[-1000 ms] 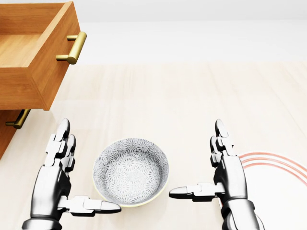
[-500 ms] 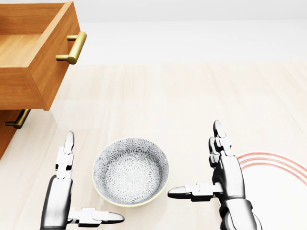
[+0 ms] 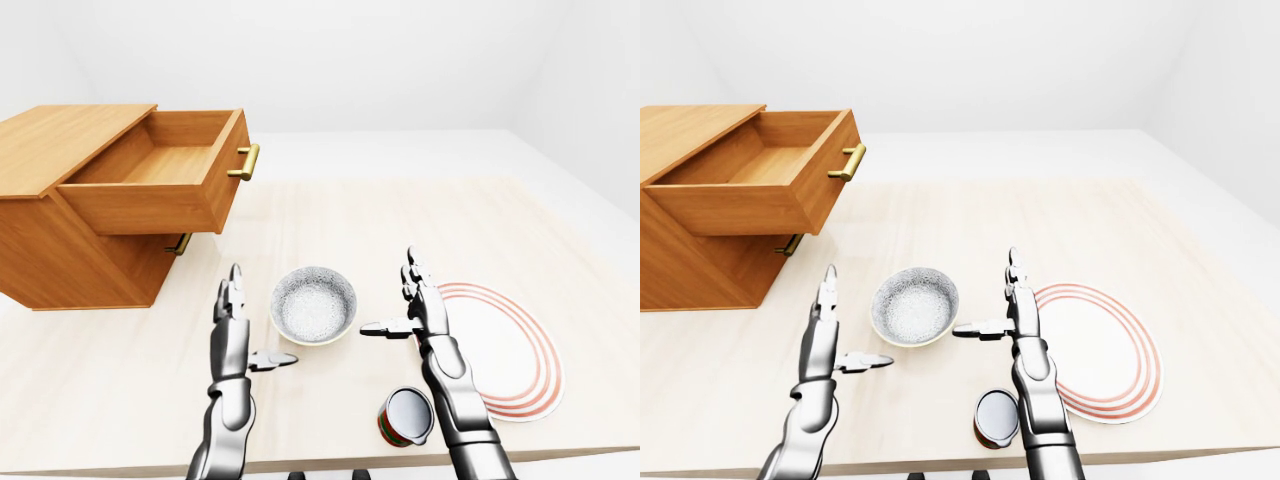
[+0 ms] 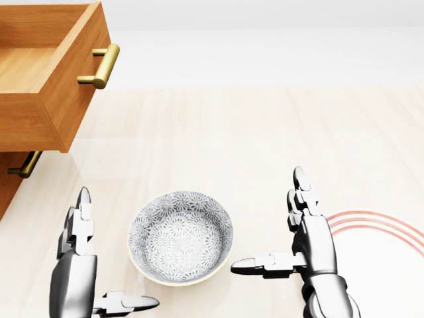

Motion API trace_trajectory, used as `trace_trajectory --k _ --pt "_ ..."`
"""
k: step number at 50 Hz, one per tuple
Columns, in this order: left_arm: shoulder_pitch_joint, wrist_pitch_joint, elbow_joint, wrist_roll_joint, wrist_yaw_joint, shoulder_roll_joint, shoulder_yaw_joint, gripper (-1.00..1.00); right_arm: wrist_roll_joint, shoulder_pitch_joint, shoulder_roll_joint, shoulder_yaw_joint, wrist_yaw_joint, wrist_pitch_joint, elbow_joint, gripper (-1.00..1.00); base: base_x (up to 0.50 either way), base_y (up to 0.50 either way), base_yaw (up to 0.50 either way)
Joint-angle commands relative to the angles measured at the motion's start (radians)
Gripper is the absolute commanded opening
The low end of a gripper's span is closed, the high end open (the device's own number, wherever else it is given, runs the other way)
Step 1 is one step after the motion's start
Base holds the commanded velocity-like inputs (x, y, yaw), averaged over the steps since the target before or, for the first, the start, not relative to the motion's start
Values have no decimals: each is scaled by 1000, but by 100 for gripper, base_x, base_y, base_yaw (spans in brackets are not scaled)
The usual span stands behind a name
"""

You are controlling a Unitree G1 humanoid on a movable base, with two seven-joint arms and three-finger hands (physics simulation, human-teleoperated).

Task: Put the bowl on top of the cabinet.

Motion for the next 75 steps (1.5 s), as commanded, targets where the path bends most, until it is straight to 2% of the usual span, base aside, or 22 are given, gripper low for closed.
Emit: trace_trajectory --k 1,5,22,32,41,50,62,75 --pt "9 0 26 107 93 7 -4 100 0 -5 -1 -1 1 -6 15 100 0 0 0" --pt "18 0 31 155 136 10 -11 100 -3 -8 0 1 1 -10 24 100 0 0 0" --pt "-7 0 80 228 227 -6 -78 100 -8 -12 3 8 3 -16 33 100 0 0 0" --pt "-30 0 123 274 227 -11 -121 100 -7 -10 2 8 7 -14 28 100 0 0 0" --pt "-59 0 183 319 227 -7 -123 100 -9 -7 4 11 7 -16 25 100 0 0 0" --pt "-90 0 258 352 227 -8 -121 100 -12 12 7 18 8 1 -20 100 0 0 0" --pt "-121 0 316 424 227 -8 -131 100 -11 3 6 15 11 -10 4 100 0 0 0" --pt "-122 0 294 478 227 -13 -158 100 -10 -3 5 14 12 -10 12 100 0 0 0"
